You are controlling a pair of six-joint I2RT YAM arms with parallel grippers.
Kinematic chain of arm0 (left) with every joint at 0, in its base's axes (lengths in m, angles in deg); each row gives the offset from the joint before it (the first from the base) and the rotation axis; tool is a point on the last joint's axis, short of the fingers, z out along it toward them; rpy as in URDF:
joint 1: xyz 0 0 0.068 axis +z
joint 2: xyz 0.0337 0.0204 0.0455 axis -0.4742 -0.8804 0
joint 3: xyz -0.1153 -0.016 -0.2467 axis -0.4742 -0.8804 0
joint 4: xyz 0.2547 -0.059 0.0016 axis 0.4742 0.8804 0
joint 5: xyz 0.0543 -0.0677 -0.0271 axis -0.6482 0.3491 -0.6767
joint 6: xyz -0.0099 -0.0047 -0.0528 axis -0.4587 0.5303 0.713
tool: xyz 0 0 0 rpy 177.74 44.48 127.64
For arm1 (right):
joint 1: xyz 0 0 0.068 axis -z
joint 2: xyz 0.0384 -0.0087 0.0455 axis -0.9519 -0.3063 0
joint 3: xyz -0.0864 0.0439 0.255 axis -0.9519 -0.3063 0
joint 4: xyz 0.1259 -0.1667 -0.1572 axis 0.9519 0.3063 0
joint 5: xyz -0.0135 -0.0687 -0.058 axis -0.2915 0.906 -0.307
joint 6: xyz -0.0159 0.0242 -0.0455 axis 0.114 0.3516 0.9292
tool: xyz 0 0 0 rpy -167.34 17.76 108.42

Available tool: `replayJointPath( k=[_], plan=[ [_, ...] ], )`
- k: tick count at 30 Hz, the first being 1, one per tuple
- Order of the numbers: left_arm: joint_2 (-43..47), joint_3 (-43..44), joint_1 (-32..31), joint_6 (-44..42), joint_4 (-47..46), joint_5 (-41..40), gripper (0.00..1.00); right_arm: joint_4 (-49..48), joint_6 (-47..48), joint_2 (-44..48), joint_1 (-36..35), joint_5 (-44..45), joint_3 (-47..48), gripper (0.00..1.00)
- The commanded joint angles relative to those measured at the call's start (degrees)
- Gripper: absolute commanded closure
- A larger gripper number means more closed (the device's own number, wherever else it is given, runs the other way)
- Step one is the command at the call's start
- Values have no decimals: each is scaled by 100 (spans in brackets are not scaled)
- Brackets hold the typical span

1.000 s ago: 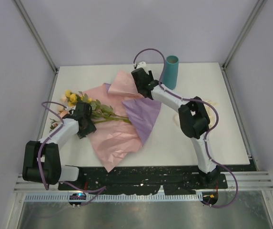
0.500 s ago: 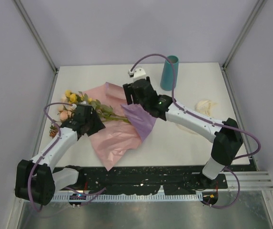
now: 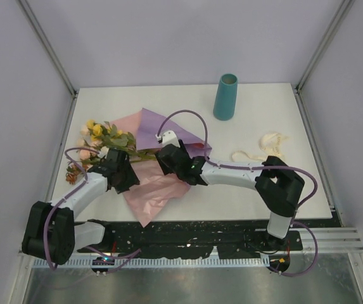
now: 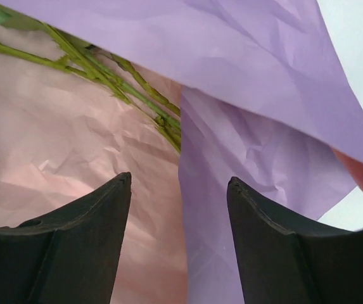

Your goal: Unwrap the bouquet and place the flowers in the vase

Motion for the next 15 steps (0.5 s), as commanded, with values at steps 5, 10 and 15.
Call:
replayJointPath(
  k=[5, 10, 15],
  plan=[
    [-314, 200, -16, -80, -104, -243, 44, -286, 30, -777, -2, 620, 382, 36],
    [-401, 350, -16, -141, 116, -445, 44, -128, -40, -708, -2, 1437, 233, 56],
    [-542, 543, -16, -229, 265, -560, 43, -110, 92, -409, 15, 2209, 40, 81]
  ],
)
